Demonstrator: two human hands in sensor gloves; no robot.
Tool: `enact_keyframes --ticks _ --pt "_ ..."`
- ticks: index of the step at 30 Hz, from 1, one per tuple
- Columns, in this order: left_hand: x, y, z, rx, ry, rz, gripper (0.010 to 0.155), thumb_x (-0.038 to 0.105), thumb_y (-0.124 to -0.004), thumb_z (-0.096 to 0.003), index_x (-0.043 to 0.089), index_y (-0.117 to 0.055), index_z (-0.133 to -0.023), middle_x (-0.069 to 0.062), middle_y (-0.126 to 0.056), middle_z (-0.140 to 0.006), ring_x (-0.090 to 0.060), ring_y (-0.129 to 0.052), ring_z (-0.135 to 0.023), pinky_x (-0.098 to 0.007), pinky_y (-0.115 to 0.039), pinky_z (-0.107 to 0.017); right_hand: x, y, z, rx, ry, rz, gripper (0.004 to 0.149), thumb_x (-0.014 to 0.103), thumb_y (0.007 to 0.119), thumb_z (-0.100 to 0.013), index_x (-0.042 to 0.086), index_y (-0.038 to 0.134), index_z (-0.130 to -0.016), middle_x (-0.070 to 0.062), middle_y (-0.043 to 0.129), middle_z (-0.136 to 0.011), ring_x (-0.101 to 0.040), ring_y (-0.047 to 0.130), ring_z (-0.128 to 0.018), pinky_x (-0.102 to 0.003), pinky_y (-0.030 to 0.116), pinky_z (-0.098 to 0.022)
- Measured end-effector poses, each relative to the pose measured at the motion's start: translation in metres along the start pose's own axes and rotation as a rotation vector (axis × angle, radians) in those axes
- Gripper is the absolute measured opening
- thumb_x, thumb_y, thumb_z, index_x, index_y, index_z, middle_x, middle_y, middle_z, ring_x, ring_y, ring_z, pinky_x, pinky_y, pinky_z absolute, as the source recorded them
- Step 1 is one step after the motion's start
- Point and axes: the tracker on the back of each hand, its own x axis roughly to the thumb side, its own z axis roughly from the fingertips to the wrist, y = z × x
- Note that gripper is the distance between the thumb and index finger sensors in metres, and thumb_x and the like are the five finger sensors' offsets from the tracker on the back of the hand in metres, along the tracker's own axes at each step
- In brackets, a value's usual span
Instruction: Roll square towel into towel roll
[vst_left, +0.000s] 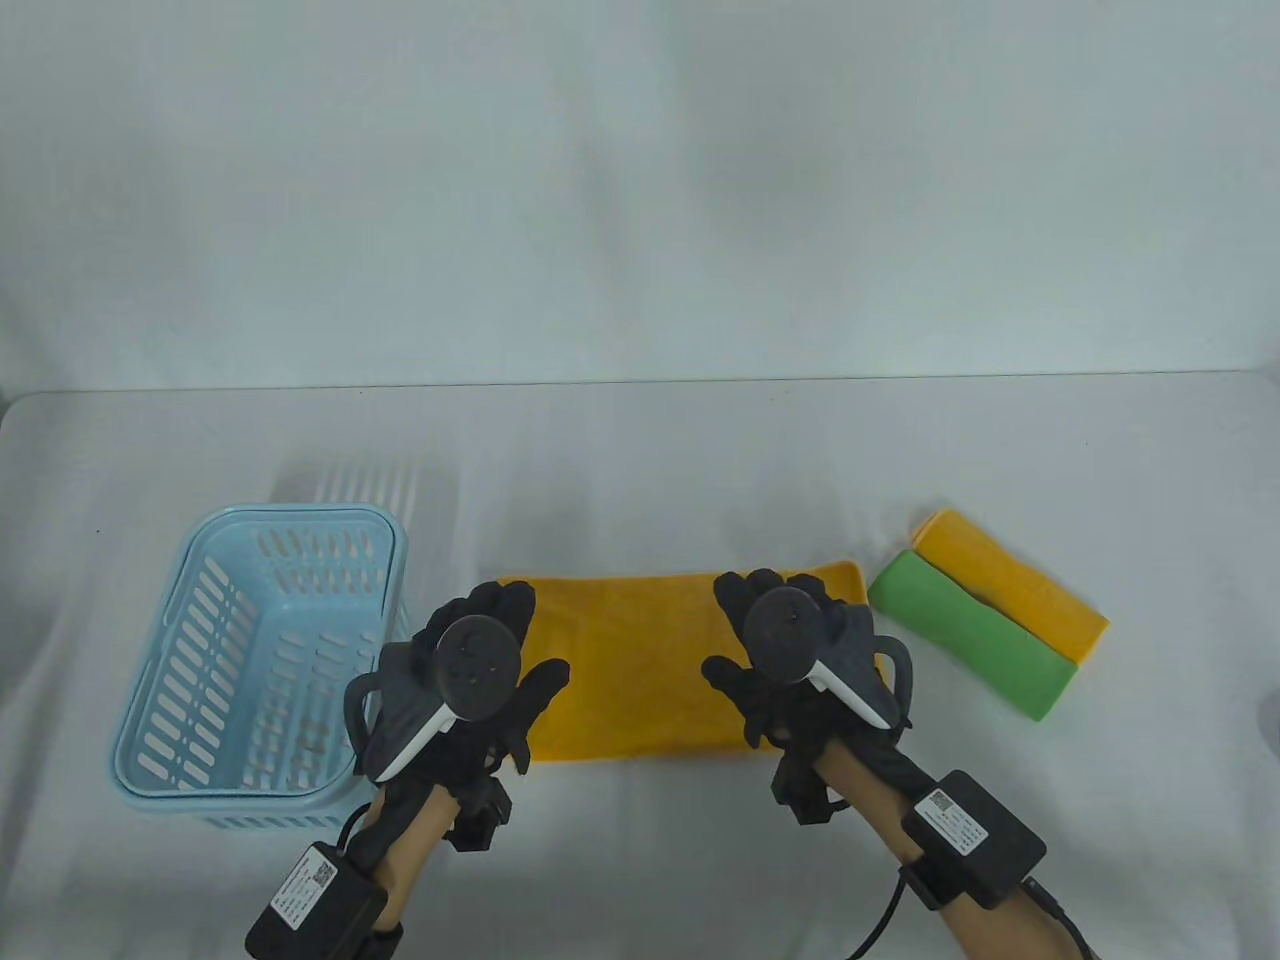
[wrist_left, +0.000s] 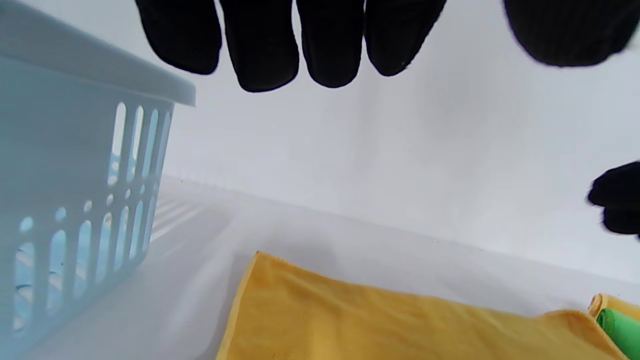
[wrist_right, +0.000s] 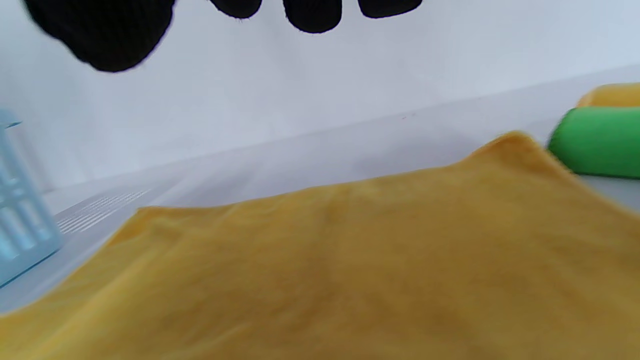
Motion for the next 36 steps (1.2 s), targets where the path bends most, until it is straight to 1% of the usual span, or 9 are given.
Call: enact_keyframes --ticks 5,10,15,18,21,25,28,30,36 --pt "-0.005 0.011 0.012 0.061 -0.007 0.008 0.082 0.061 -0.071 -0.036 0.029 -0.052 -0.109 -0.005 -0.056 -0.115 -0.041 -0.064 -0.105 -0.061 -0.057 -0.074 0.035 0.017 0.002 0.052 -0.08 -0.013 0.078 0.062 0.072 -0.033 0.043 0.037 -0.1 0.008 0.045 -0.112 -0.034 0.045 -0.107 -0.063 0.043 -0.074" --pt "-0.01 0.021 0.018 0.105 -0.002 0.028 0.082 0.061 -0.071 -0.036 0.029 -0.052 -0.109 -0.005 -0.057 -0.115 -0.041 -0.065 -0.105 -0.062 -0.057 -0.074 0.067 0.044 0.002 0.134 -0.144 -0.015 0.077 0.061 0.072 -0.033 0.042 0.038 -0.099 0.008 0.045 -0.111 -0.034 0.046 -0.107 -0.062 0.044 -0.074" --pt "-0.015 0.024 0.02 0.112 0.006 0.052 0.081 0.061 -0.071 -0.0362 0.028 -0.053 -0.109 -0.005 -0.057 -0.115 -0.041 -0.065 -0.105 -0.062 -0.057 -0.074 0.098 0.08 -0.001 0.226 -0.198 0.031 0.076 0.061 0.071 -0.034 0.041 0.038 -0.099 0.008 0.045 -0.111 -0.033 0.047 -0.106 -0.061 0.046 -0.073" --pt "-0.017 0.025 0.02 0.116 0.01 0.054 0.081 0.061 -0.071 -0.0362 0.028 -0.053 -0.109 -0.005 -0.057 -0.115 -0.041 -0.065 -0.105 -0.062 -0.057 -0.074 0.119 0.105 -0.004 0.341 -0.26 0.033 0.075 0.059 0.07 -0.035 0.039 0.038 -0.1 0.009 0.044 -0.111 -0.032 0.047 -0.106 -0.06 0.047 -0.073" --pt "-0.018 0.025 0.02 0.114 0.013 0.058 0.081 0.061 -0.071 -0.0363 0.028 -0.053 -0.109 -0.005 -0.057 -0.114 -0.041 -0.065 -0.105 -0.062 -0.057 -0.074 0.134 0.122 -0.009 0.404 -0.26 0.029 0.074 0.058 0.071 -0.035 0.037 0.041 -0.099 0.008 0.047 -0.11 -0.032 0.049 -0.105 -0.059 0.049 -0.073" --pt "-0.018 0.025 0.02 0.113 0.013 0.061 0.081 0.06 -0.071 -0.0363 0.028 -0.053 -0.108 -0.005 -0.057 -0.114 -0.041 -0.066 -0.105 -0.062 -0.058 -0.074 0.146 0.136 -0.022 0.415 -0.229 0.039 0.067 0.055 0.072 -0.035 0.035 0.052 -0.096 0.007 0.057 -0.104 -0.031 0.054 -0.1 -0.055 0.053 -0.072" --pt "-0.019 0.025 0.019 0.109 0.011 0.068 0.081 0.06 -0.071 -0.0366 0.028 -0.053 -0.108 -0.005 -0.057 -0.114 -0.041 -0.066 -0.105 -0.061 -0.058 -0.074 0.152 0.14 -0.03 0.374 -0.198 0.058 0.057 0.049 0.075 -0.037 0.036 0.062 -0.091 0.007 0.061 -0.098 -0.03 0.058 -0.092 -0.053 0.054 -0.071" --pt "-0.019 0.025 0.019 0.104 0.012 0.072 0.081 0.06 -0.071 -0.0367 0.028 -0.053 -0.109 -0.005 -0.057 -0.114 -0.041 -0.066 -0.105 -0.061 -0.058 -0.074 0.155 0.143 -0.035 0.365 -0.179 0.093 0.055 0.047 0.076 -0.037 0.037 0.062 -0.089 0.009 0.061 -0.095 -0.028 0.059 -0.089 -0.052 0.054 -0.07" --pt "-0.018 0.024 0.019 0.1 0.01 0.066 0.081 0.06 -0.071 -0.0366 0.028 -0.053 -0.109 -0.005 -0.057 -0.114 -0.041 -0.066 -0.105 -0.061 -0.058 -0.073 0.166 0.152 -0.041 0.33 -0.154 0.22 0.066 0.056 0.083 -0.028 0.039 0.056 -0.087 0.01 0.06 -0.09 -0.025 0.061 -0.084 -0.052 0.054 -0.069"
